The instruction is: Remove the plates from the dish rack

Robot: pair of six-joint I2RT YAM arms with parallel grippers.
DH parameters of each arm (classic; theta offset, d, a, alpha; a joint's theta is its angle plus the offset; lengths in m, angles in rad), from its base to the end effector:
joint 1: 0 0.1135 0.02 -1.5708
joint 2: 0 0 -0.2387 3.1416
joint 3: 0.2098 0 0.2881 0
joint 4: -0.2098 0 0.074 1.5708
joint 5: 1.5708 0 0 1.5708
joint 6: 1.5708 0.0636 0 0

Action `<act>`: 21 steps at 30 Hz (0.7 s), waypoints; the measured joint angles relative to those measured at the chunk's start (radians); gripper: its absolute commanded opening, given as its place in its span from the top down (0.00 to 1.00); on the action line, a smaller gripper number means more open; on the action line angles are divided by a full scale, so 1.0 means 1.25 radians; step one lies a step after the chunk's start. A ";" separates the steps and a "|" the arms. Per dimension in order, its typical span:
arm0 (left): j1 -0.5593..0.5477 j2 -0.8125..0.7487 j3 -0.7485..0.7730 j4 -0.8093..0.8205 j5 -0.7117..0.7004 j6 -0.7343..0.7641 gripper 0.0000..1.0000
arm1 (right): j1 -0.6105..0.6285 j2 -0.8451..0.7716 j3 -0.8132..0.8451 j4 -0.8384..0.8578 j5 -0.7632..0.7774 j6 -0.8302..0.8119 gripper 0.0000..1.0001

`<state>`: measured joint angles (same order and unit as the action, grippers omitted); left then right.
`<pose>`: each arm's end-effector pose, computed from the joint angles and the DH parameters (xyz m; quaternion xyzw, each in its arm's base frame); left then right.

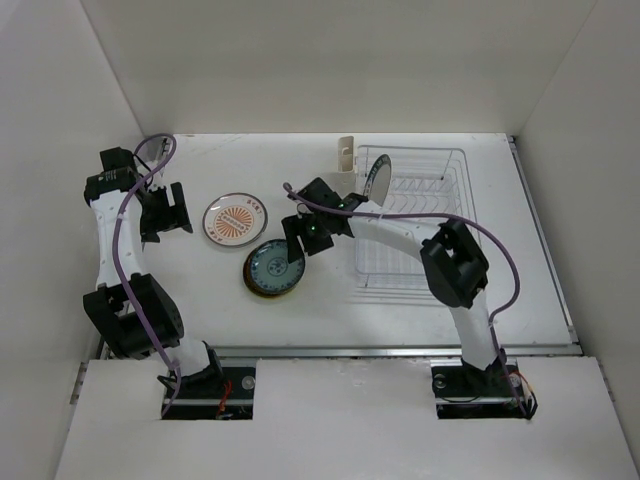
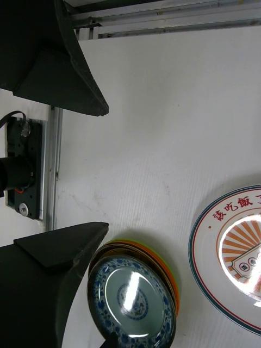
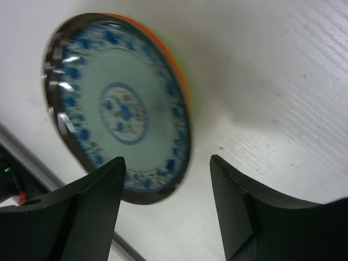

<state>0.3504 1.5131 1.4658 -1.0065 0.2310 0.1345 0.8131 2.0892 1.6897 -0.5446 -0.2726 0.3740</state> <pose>0.3410 0.1091 0.2803 -0.0742 0.9579 -0.0472 0.2732 0.3316 0.3754 0.1570 -0.2461 0.9107 0.2780 0.1809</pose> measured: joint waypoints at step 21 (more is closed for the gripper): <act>0.000 -0.006 -0.008 0.000 -0.003 0.007 0.24 | -0.001 -0.228 0.060 -0.100 0.270 0.045 0.05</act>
<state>0.3504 1.5059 1.4563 -1.0061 0.2276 0.1432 0.8124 1.8046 1.7649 -0.6697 0.0654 0.4297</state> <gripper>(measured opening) 0.764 0.911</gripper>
